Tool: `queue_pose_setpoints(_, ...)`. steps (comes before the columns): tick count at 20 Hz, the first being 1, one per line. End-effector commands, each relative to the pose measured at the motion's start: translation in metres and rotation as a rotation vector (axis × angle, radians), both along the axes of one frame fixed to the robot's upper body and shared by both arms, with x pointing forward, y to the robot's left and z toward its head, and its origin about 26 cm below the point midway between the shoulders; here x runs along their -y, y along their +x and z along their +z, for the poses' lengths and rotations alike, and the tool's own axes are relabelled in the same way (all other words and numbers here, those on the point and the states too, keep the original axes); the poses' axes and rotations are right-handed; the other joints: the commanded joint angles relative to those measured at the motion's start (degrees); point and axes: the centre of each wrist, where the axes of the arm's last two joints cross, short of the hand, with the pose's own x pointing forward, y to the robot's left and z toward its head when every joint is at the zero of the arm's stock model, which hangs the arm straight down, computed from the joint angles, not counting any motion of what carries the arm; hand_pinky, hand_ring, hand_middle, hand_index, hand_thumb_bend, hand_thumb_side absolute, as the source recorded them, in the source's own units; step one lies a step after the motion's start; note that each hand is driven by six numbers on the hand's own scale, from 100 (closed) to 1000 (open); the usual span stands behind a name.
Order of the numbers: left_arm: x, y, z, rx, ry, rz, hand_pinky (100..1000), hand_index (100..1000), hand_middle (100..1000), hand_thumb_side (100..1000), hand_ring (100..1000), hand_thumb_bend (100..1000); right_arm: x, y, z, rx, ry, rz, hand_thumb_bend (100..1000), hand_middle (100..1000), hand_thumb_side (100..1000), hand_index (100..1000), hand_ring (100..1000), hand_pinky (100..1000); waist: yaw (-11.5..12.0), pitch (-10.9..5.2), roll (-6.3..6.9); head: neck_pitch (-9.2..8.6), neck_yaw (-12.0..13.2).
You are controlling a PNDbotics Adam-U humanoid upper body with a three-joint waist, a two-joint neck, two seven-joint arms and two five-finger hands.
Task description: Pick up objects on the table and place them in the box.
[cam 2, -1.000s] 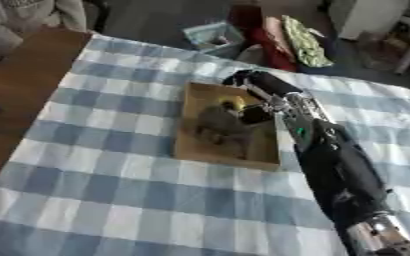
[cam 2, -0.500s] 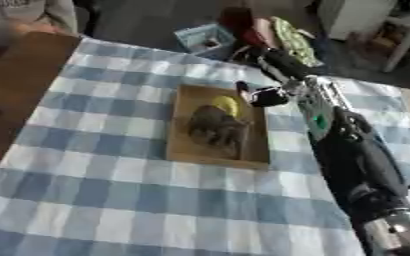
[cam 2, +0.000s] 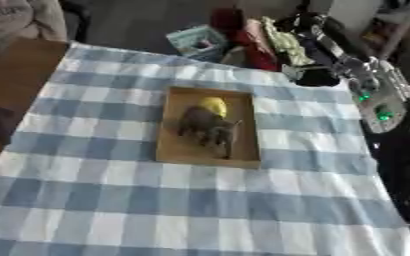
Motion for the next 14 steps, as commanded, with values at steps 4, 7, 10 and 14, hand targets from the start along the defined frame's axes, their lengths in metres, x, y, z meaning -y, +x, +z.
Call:
queue_pose_setpoints(4,-0.004,-0.005,0.006,0.027,0.000,0.027,871,771,559,679,560,100,0.035,-0.038,0.028,0.049,0.132,0.039,100,701,100,859,787,795,-1.5,-1.02,0.80,-0.09,1.1)
queue_pose_setpoints(7,-0.005,-0.005,0.004,0.025,-0.004,0.030,872,770,560,681,562,100,0.042,-0.055,0.025,0.044,0.183,0.054,100,697,101,859,787,797,-2.1,-0.99,1.05,0.14,1.4)
queue_pose_setpoints(10,-0.007,-0.006,0.002,0.022,-0.009,0.038,874,770,561,693,563,100,0.044,-0.067,0.015,0.015,0.251,0.068,100,688,215,855,790,805,-2.5,-0.96,1.24,0.49,1.7)
queue_pose_setpoints(14,-0.008,-0.008,-0.004,0.015,-0.020,0.037,878,770,564,711,566,100,0.045,-0.080,-0.001,-0.041,0.343,0.088,100,684,313,853,794,812,-3.1,-0.86,1.67,1.69,2.0)
